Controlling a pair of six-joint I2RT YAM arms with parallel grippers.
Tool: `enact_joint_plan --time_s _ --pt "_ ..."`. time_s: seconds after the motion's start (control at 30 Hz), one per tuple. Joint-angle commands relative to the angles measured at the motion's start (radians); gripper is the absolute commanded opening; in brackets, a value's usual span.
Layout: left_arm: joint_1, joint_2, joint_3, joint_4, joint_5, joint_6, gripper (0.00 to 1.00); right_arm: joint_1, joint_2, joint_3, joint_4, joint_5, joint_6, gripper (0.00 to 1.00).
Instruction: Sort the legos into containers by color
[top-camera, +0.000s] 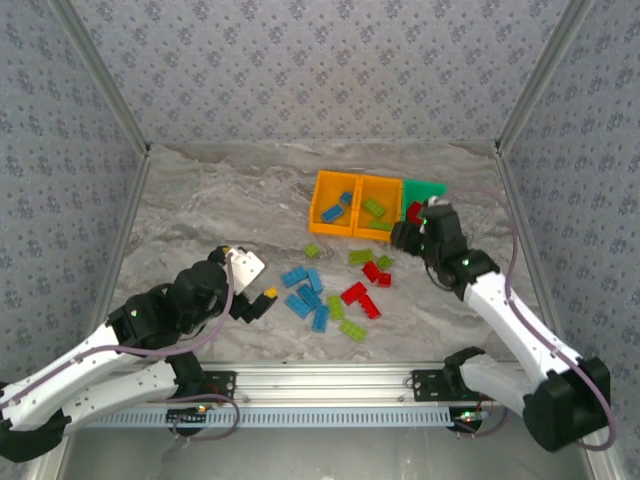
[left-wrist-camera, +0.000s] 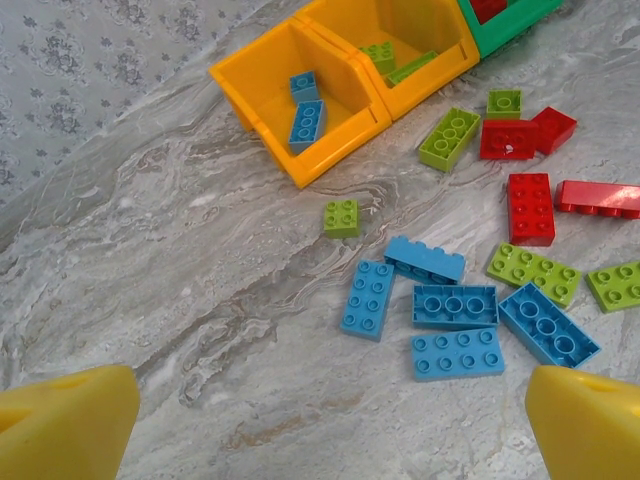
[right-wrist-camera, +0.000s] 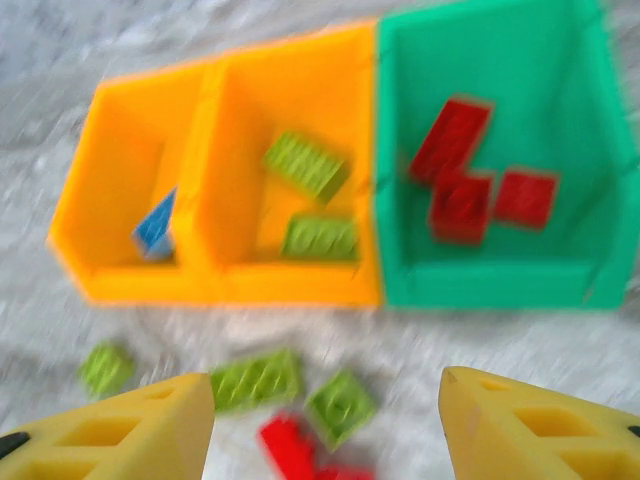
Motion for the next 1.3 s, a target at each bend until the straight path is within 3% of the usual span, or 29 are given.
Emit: enact_joint_plan --time_s 0.0,0.17,0.33,0.47,0.6,0.77,1.03,1.17,1.27 --pt "0.010 0.007 0.005 0.017 0.011 -0.005 0.99 0.093 0.009 -0.079 -0.091 0.005 0.084 0.64" --pt "0.011 0.027 0.006 0.008 0.015 -0.002 0.99 0.189 0.185 -0.050 -0.109 0.036 0.065 0.69" --pt "0.012 0.056 0.011 -0.031 0.066 0.018 0.99 0.200 0.349 -0.006 -0.049 0.063 0.037 0.73" --pt "0.011 0.076 0.016 -0.038 0.061 0.014 0.99 0.201 0.445 0.013 -0.040 0.138 0.035 0.63" --pt "0.013 0.080 0.015 -0.035 0.056 0.013 0.99 0.202 0.493 0.002 -0.009 0.106 0.045 0.49" --pt "0.011 0.079 0.017 -0.034 0.044 0.013 0.99 0.209 0.440 -0.006 -0.048 0.154 0.067 0.38" --pt "0.013 0.081 0.018 -0.033 0.035 0.019 0.99 0.191 0.124 -0.008 -0.063 0.358 0.040 0.31" --pt "0.013 0.077 0.018 -0.035 0.037 0.019 0.99 0.066 0.161 0.077 -0.041 0.266 -0.046 0.28" --pt "0.013 0.073 0.016 -0.042 0.020 0.016 0.99 0.042 0.214 0.127 -0.048 0.230 -0.087 0.28"
